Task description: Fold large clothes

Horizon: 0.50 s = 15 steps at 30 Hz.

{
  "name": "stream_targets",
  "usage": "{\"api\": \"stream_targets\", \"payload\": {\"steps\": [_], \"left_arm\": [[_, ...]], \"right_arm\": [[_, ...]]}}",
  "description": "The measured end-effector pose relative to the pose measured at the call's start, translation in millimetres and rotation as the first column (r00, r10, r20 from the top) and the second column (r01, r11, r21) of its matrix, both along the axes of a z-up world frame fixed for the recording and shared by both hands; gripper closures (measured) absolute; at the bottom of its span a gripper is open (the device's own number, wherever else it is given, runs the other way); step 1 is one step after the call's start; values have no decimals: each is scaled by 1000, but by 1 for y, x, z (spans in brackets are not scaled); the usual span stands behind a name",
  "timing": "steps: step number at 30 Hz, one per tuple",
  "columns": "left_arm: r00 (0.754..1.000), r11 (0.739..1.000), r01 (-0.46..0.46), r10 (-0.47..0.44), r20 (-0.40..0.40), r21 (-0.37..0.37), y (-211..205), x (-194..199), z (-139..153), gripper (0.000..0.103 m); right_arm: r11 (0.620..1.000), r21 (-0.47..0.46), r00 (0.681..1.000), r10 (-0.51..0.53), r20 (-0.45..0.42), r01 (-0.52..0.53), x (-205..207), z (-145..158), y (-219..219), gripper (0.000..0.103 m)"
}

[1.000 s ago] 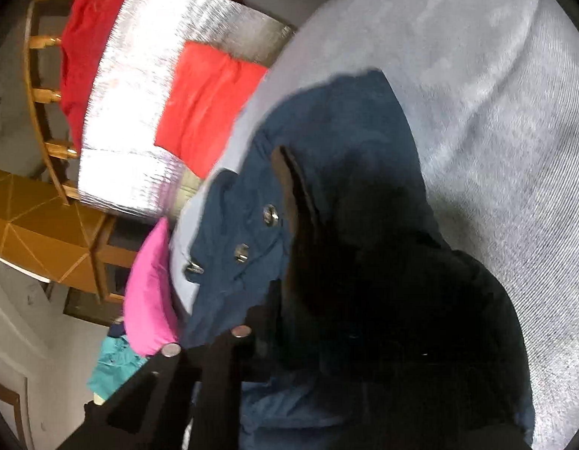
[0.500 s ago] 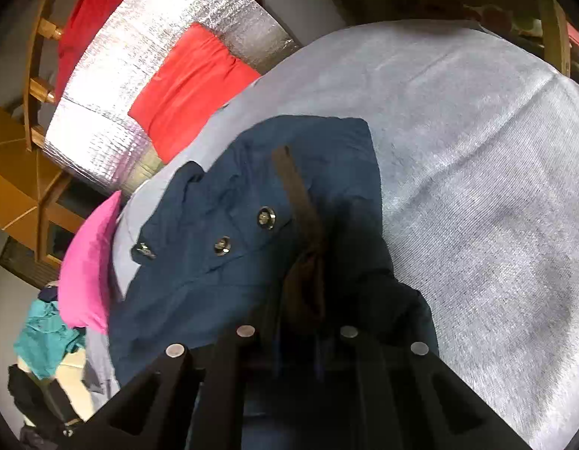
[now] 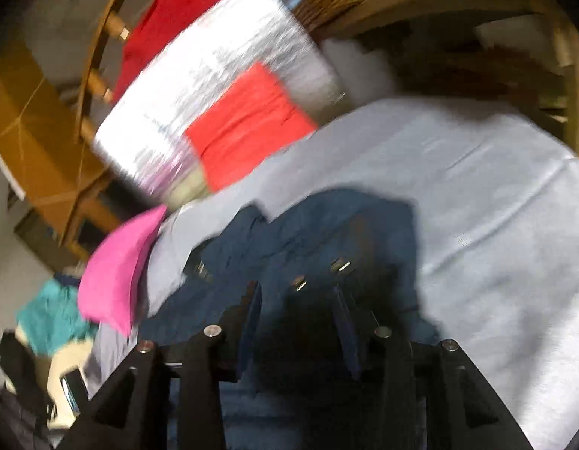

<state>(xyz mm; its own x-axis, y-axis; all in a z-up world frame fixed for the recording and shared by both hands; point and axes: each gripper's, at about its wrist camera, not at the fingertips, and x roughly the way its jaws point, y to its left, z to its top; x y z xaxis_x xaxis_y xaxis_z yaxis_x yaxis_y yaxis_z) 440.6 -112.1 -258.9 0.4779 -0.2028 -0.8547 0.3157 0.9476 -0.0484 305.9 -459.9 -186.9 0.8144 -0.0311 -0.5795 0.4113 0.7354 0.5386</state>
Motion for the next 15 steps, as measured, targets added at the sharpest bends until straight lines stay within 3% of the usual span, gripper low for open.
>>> {"api": "stream_targets", "payload": {"steps": [4, 9, 15], "left_arm": [[1000, 1000, -2, 2, -3, -5, 1, 1, 0, 22], [1000, 1000, -4, 4, -1, -8, 2, 0, 0, 22], [1000, 1000, -6, 6, -1, -2, 1, 2, -1, 22]], "right_arm": [[996, -1, 994, 86, -72, -87, 28, -16, 15, 66], [985, 80, 964, 167, -205, -153, 41, -53, 10, 68], [974, 103, 943, 220, -249, -200, 37, -66, 7, 70]]}}
